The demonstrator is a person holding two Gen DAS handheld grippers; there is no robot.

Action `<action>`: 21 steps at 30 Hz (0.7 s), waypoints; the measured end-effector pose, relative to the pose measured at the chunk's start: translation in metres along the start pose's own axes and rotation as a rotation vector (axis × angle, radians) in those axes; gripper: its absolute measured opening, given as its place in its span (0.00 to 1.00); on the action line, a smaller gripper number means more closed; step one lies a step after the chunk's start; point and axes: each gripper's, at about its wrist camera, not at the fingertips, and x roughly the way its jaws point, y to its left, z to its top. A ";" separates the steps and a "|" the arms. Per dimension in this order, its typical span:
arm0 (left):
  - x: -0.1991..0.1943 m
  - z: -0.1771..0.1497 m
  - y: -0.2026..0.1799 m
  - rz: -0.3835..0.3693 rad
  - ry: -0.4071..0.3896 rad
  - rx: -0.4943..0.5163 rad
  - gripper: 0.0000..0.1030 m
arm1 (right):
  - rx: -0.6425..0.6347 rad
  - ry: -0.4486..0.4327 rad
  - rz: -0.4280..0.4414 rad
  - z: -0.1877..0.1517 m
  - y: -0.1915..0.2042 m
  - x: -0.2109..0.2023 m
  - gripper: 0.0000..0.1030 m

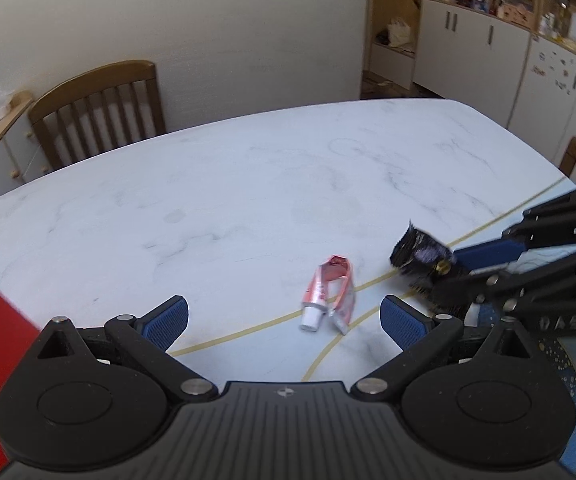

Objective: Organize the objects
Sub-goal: 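Grasp the pink toothpaste tube with the left tool while the right tool grasps the black candy packet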

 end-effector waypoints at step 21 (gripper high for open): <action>0.040 0.008 -0.018 -0.035 0.051 0.019 0.42 | 0.080 0.012 -0.032 -0.009 -0.008 -0.004 0.28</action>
